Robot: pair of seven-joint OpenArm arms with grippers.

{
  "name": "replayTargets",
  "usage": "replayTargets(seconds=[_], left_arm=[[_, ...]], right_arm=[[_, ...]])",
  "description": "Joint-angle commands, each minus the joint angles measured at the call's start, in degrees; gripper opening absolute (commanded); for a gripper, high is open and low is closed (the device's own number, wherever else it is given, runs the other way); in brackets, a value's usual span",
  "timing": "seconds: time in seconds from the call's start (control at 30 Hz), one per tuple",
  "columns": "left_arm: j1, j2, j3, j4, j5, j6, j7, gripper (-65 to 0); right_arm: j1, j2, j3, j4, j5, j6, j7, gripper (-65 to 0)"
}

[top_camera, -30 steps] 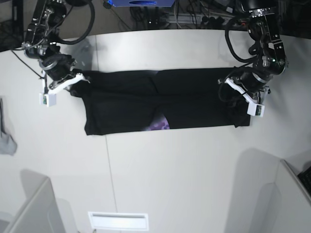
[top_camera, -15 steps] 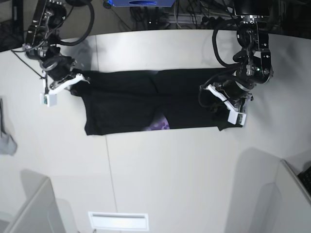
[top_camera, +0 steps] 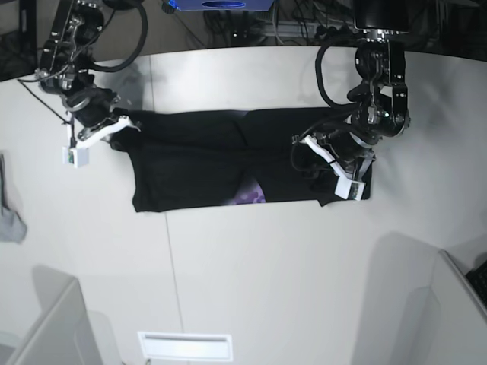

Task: Fold the T-shirt properly
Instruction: 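Grasp the strip with the left gripper and fold its end inward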

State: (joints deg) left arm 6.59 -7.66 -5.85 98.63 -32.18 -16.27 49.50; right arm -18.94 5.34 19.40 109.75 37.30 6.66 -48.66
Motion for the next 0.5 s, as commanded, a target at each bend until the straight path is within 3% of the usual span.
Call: replayTargets(seconds=[0.0, 0.47], left_arm=[[-0.83, -0.12, 0.18, 0.40, -1.09, -0.21, -1.19, -65.0], [-2.06, 1.11, 0.79, -1.79, -1.18, -0.21, -1.10, -65.0]], right_arm=[[0.35, 0.59, 0.34, 0.88, 0.81, 0.33, 1.24, -65.0], [1.05, 0.59, 0.16, 0.88, 0.64, 0.33, 1.06, -65.0]])
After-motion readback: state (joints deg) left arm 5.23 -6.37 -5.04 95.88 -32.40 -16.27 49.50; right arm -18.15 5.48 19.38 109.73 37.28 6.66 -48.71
